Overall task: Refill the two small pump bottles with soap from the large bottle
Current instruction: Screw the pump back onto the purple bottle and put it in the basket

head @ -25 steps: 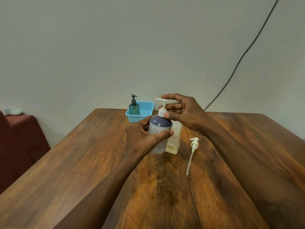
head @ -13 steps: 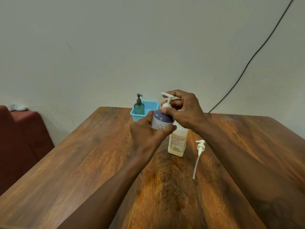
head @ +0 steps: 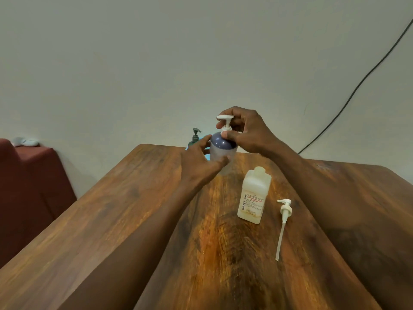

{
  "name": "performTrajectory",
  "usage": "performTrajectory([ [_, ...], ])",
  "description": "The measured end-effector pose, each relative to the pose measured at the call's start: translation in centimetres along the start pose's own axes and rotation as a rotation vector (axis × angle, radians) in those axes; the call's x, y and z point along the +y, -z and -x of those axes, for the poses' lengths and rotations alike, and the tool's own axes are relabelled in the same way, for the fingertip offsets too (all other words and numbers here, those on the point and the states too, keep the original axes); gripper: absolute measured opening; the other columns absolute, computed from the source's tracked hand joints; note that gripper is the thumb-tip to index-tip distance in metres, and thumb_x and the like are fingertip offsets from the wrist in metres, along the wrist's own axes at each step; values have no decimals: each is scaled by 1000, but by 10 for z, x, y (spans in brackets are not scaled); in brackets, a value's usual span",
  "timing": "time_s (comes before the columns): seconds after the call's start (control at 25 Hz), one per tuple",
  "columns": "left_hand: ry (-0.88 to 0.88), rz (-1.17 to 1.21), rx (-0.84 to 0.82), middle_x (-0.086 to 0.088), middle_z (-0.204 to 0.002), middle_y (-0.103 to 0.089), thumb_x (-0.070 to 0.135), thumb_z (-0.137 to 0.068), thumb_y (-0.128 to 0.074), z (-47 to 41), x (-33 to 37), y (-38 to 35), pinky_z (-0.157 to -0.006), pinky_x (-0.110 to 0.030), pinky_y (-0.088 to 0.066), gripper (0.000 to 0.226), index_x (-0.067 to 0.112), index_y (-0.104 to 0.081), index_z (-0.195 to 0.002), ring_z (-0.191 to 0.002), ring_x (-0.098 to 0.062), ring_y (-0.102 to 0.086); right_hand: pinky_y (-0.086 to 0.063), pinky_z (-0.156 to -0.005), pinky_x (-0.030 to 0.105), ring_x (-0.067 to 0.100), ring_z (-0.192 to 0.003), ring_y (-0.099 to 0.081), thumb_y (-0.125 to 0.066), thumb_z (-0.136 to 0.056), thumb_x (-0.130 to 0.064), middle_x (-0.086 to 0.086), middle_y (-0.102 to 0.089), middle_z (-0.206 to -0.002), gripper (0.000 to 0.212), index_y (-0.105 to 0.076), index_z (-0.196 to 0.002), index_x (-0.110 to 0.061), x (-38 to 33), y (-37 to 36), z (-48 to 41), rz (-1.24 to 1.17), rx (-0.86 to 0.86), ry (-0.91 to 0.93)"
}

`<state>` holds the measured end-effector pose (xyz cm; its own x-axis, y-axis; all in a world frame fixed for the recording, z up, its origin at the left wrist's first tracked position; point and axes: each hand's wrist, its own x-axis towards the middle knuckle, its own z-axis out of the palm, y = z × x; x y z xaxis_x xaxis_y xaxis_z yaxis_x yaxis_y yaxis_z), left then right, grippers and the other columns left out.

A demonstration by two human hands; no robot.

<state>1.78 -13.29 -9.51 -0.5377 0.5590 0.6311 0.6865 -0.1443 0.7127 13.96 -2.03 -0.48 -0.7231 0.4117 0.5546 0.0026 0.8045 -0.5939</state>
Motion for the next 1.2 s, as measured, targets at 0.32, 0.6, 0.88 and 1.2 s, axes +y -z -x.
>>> performTrajectory([
  [0.32, 34, -142, 6, 1, -117, -77, 55, -68, -91, -81, -32, -9, -88, -33, -62, 68, 22, -73, -125, -97, -15, -70, -60, -90, 24, 10, -109, -72, -76, -86, 2, 2, -74, -115, 41, -66, -124, -10, 45, -14, -69, -45, -45, 21],
  [0.6, 83, -135, 80, 6, -107, -79, 61, -64, -89, -100, -71, -40, -86, -34, -62, 65, 23, -76, -115, -91, -12, -72, -62, -83, 24, 5, -87, -75, -89, -75, -22, -6, -78, -97, 32, -78, -104, -16, 84, -44, -100, 139, 165, 13],
  [0.88, 139, -161, 90, 1, -117, -77, 60, -65, -90, -111, -93, -59, -95, -38, -59, 71, 21, -74, -123, -101, -14, -71, -59, -80, 17, 5, -84, -74, -88, -76, -16, -7, -75, -94, 31, -77, -105, -13, 116, -61, -116, 128, 172, -47],
  [1.2, 140, -193, 12, -7, -120, -78, 43, -71, -93, -104, -114, -58, -95, -32, -59, 64, 12, -76, -125, -104, -18, -73, -61, -81, 27, 15, -87, -74, -93, -73, -19, 0, -76, -94, 33, -76, -100, -13, 140, -65, -122, 222, -18, -148],
])
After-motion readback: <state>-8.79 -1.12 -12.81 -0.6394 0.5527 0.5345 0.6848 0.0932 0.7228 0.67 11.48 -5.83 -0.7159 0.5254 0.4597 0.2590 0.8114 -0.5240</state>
